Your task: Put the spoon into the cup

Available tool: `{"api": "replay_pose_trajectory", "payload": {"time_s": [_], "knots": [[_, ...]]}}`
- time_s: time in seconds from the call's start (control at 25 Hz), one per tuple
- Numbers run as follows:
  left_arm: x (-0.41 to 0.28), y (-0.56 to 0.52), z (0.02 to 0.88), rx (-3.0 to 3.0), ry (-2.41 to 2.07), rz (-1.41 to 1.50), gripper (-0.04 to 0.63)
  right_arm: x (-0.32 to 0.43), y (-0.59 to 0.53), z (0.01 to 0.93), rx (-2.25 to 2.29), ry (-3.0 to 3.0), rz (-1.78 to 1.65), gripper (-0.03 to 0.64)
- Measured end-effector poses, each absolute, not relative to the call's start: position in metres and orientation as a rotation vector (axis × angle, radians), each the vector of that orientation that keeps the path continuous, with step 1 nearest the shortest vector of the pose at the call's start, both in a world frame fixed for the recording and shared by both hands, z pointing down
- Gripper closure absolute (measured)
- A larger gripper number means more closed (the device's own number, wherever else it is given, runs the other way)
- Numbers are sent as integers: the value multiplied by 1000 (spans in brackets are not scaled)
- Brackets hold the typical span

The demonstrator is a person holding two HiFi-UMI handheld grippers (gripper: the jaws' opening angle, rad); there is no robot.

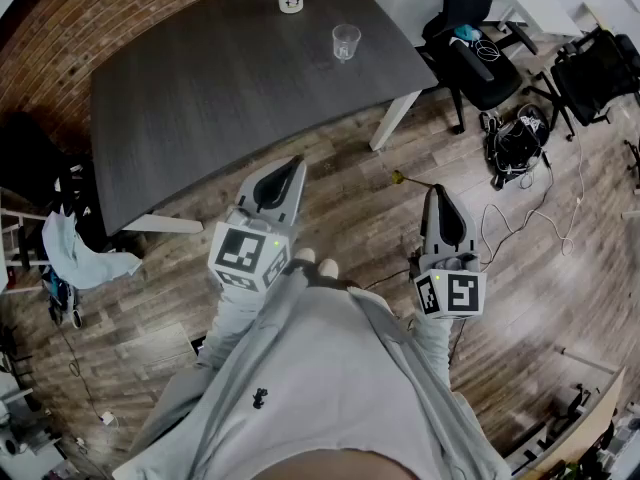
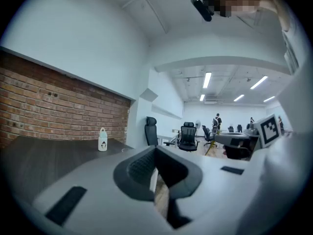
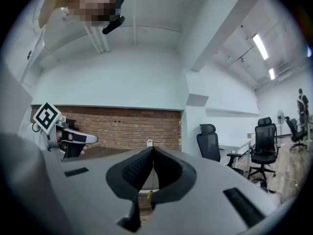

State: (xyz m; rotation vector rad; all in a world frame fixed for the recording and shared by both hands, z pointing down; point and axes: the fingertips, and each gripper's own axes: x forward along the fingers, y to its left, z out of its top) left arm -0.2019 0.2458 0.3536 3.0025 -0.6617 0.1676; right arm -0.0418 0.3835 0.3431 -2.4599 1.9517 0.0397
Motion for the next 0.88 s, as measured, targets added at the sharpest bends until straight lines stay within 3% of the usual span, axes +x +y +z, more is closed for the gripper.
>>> {"api": "replay_pose_trajectory", "payload": {"time_s": [0.4, 0.88], "knots": [[-209, 255, 358, 2978, -768, 199, 575, -29, 399, 356, -2412, 1960, -52, 597], [-181, 185, 369, 2951, -801, 221, 575, -1, 326, 377, -2379, 2009, -126, 597]]}}
